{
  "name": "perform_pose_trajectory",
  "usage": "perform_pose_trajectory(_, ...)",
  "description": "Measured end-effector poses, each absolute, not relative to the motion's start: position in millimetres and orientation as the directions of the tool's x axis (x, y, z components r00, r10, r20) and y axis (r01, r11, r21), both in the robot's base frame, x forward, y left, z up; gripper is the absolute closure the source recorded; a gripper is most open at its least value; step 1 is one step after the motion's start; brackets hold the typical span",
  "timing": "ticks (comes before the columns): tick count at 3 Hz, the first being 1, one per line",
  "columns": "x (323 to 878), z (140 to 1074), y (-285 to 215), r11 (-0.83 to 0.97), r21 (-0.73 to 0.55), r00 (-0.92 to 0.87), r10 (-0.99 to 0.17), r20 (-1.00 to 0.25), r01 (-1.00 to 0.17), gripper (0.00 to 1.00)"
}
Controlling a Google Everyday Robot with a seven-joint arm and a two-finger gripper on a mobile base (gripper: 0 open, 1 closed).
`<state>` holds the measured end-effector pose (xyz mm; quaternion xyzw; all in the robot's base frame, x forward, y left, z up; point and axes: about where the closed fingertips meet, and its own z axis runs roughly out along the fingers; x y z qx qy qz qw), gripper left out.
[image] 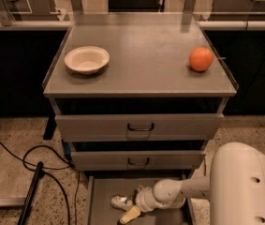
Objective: Pick 7up can from bottom drawer and place on counter
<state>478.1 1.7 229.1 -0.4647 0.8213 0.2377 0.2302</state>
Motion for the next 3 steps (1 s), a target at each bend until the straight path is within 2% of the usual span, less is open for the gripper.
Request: perform_pose_trajectory(3, 498.3, 186.2, 20.3, 0.492, 0.146, -0.466, -0.627, -0.624, -0.858, 0.0)
